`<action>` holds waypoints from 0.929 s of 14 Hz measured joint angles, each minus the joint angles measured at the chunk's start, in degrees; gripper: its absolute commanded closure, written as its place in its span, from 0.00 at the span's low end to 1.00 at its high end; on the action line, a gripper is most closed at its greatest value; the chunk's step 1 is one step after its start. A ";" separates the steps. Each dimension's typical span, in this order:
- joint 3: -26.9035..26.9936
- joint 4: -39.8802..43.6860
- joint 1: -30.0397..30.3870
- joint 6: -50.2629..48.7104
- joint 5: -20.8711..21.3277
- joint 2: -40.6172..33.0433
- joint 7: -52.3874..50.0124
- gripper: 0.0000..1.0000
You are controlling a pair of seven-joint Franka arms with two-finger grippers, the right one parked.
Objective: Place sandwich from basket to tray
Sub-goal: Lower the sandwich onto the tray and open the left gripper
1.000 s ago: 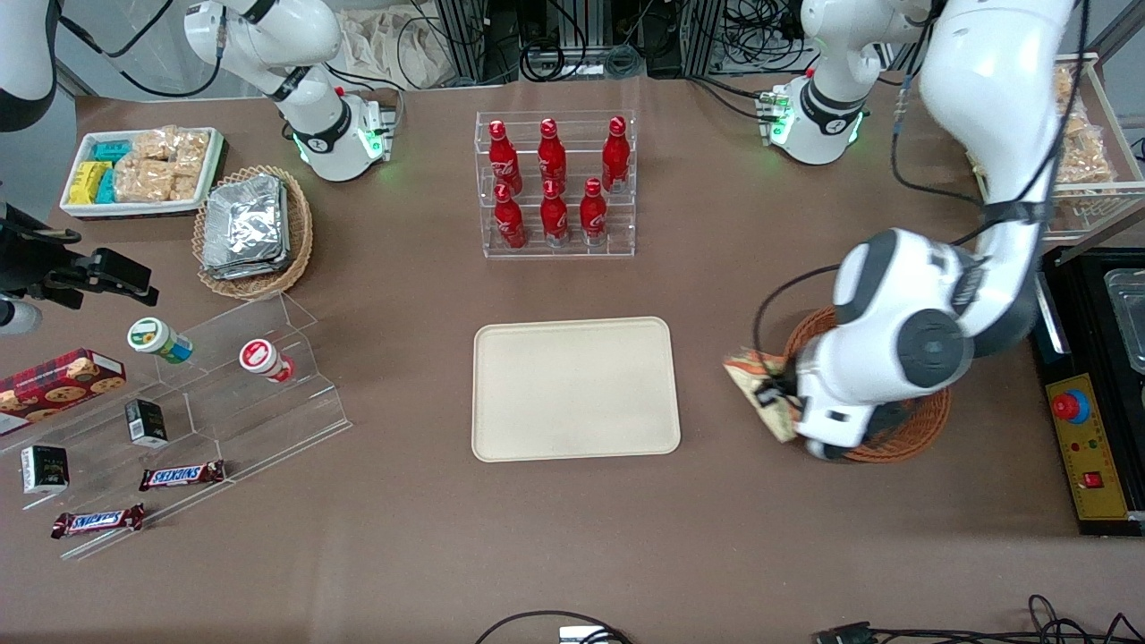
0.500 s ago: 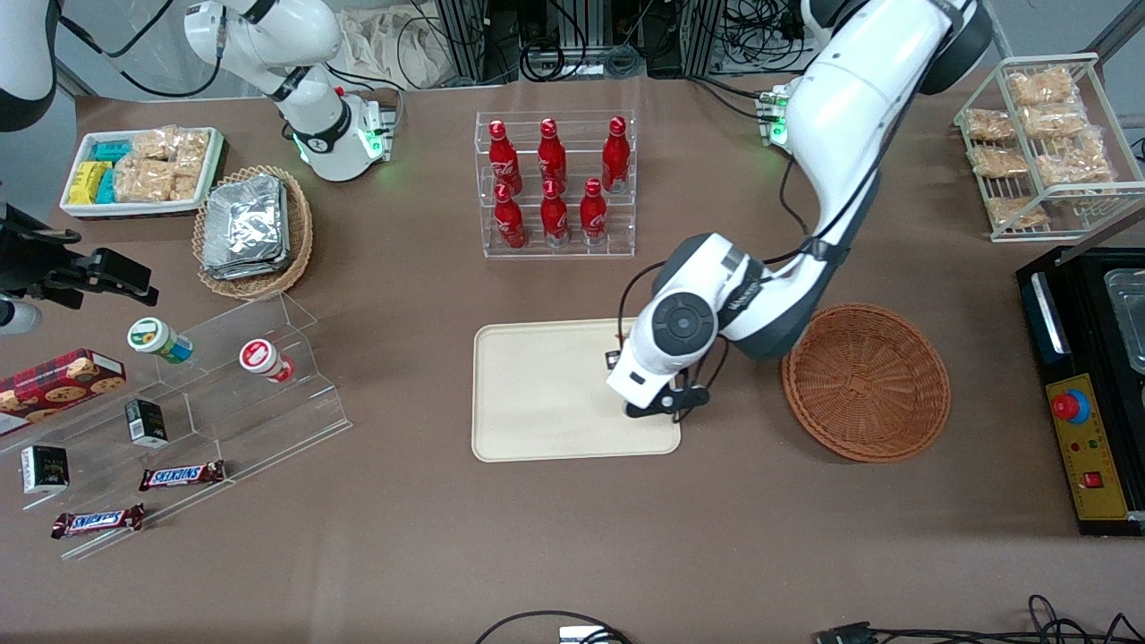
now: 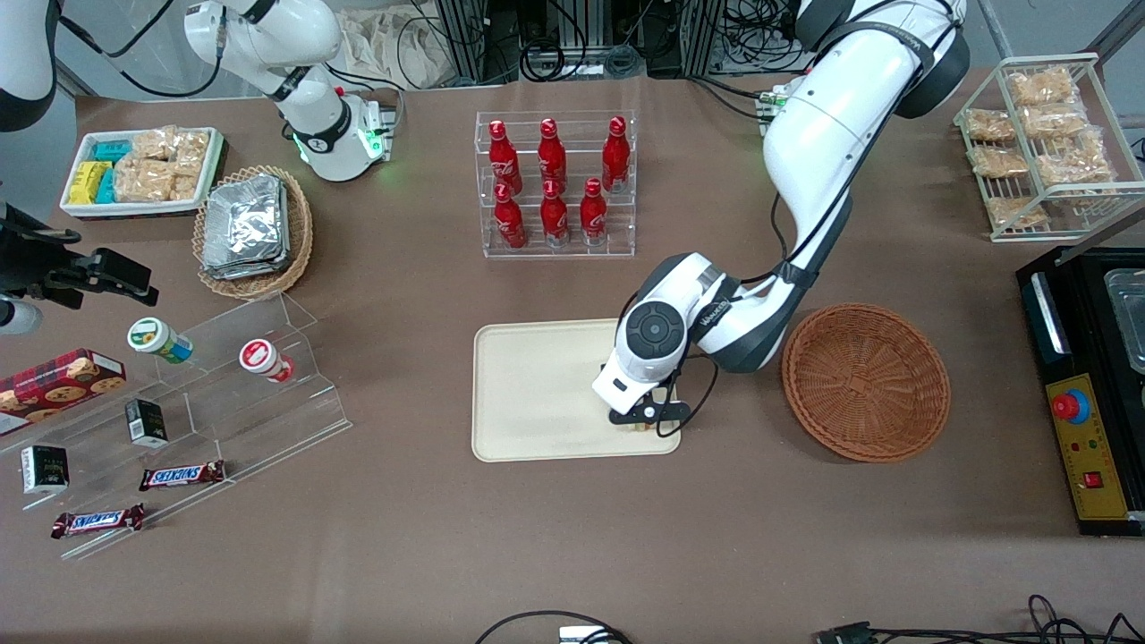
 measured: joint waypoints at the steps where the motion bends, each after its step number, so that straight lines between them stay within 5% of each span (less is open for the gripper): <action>1: 0.00 0.01 0.00 0.00 0.01 0.00 0.75 0.62; 2: 0.01 0.01 0.00 0.00 0.02 0.00 1.12 0.01; 9: 0.15 1.12 0.43 -3.36 0.15 -1.16 1.25 0.00; 13: -0.26 -2.33 3.24 -7.96 0.15 -8.39 1.36 0.00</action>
